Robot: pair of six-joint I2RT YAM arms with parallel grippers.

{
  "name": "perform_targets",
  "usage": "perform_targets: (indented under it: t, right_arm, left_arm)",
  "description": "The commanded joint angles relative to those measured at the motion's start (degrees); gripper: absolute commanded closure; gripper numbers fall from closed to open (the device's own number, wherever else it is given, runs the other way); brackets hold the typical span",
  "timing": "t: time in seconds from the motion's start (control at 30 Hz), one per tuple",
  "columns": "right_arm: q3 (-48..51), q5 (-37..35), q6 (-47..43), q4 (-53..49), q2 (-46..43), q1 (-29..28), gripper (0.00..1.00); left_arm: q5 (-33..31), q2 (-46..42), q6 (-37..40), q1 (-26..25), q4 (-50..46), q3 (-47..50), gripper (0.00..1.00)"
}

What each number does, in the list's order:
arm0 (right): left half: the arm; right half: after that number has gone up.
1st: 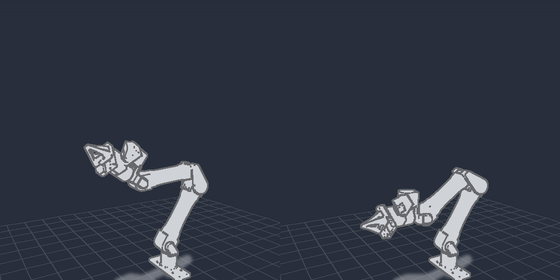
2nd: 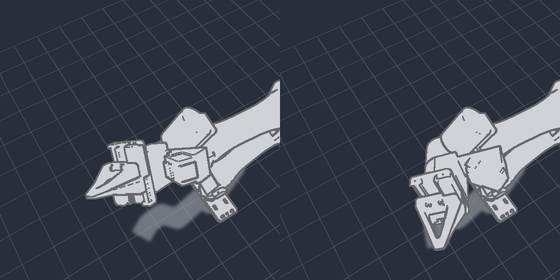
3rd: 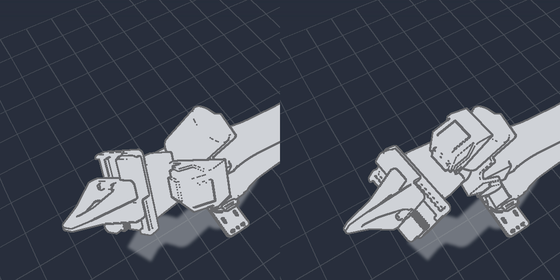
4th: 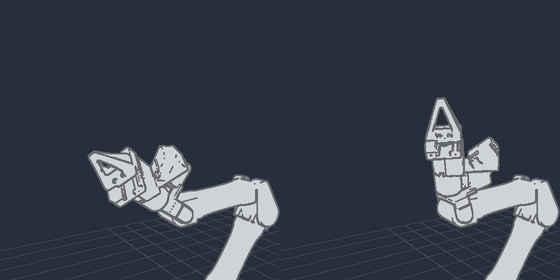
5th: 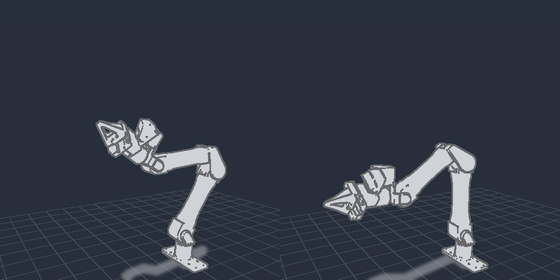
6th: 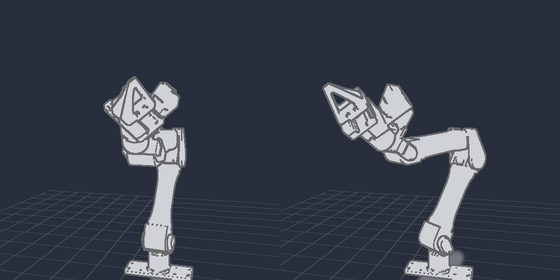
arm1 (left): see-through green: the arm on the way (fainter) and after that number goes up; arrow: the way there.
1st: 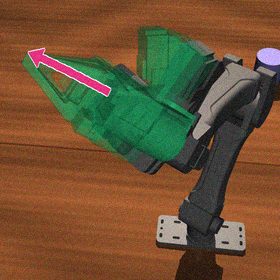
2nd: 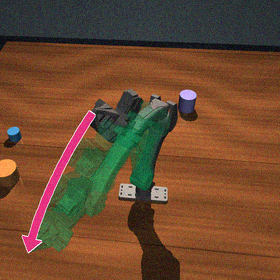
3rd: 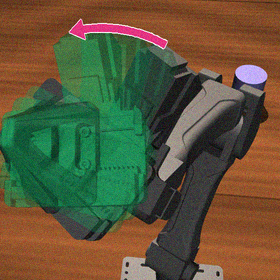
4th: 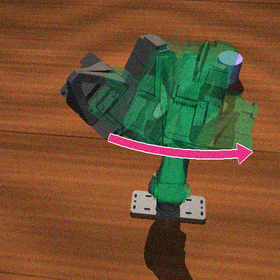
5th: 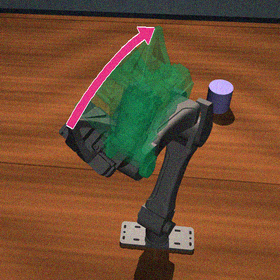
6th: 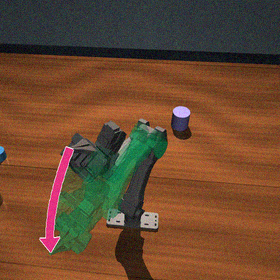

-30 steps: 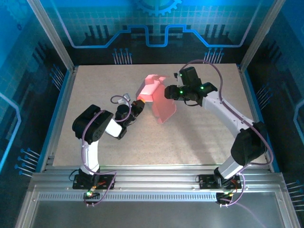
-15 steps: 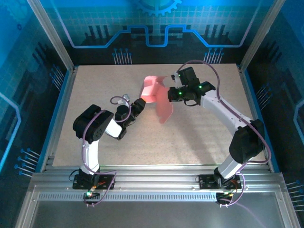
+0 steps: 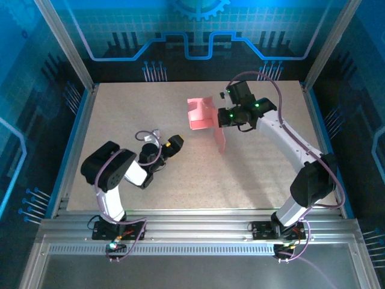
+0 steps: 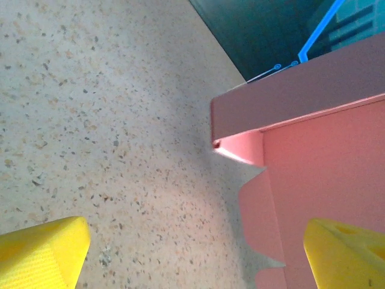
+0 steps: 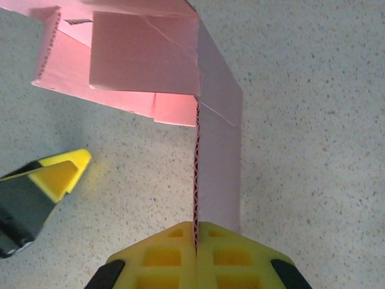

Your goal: Fold the paper box

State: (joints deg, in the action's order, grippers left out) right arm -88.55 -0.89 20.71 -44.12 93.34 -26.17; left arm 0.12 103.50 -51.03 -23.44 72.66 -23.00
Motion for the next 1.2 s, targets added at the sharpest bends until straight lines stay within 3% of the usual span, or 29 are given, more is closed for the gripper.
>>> perform_targets:
  t: [0.0, 0.23, 0.37, 0.43, 0.53, 0.63, 0.77, 0.93, 1.17]
  right_arm:
    - [0.2, 0.9, 0.7, -4.6, 0.2, -0.1, 1.0]
    - [1.6, 1.0, 4.2, -8.3, 0.4, -1.1, 0.98]
    - [0.9, 0.9, 4.9, -8.6, 2.2, -0.9, 0.93]
    - [0.3, 1.6, 5.1, -8.2, 2.9, -0.9, 0.8]
    - [0.0, 3.0, 5.5, -7.6, 2.8, -0.8, 0.71]
    - [0.3, 3.4, 5.5, -6.2, 1.1, -0.4, 0.55]
    - [2.2, 5.7, 5.4, -3.2, -1.8, 1.7, 0.39]
    - [4.4, 6.7, 4.6, -0.9, -3.7, 4.2, 0.36]
    - [5.0, 5.6, 3.6, -1.3, -0.2, 5.3, 0.54]
  left_arm:
    - [-1.0, -9.4, 9.7, -0.1, -7.3, -0.9, 0.06]
    - [-4.8, -22.8, 24.3, -1.8, -39.8, -10.4, 0.01]
    - [-6.7, -24.0, 29.3, -1.8, -43.6, -11.9, 0.01]
    - [-7.6, -24.0, 27.3, -1.0, -41.0, -11.0, 0.01]
    - [-3.5, -24.9, 21.8, 2.3, -40.1, -10.9, 0.01]
    - [-0.6, -25.0, 24.8, 3.7, -48.9, -14.9, 0.01]
    - [-0.6, -23.9, 25.1, 3.7, -46.6, -15.2, 0.01]
    - [1.8, -21.0, 24.3, 3.7, -44.5, -16.9, 0.01]
    - [2.4, -18.2, 23.9, 3.7, -43.7, -18.9, 0.01]
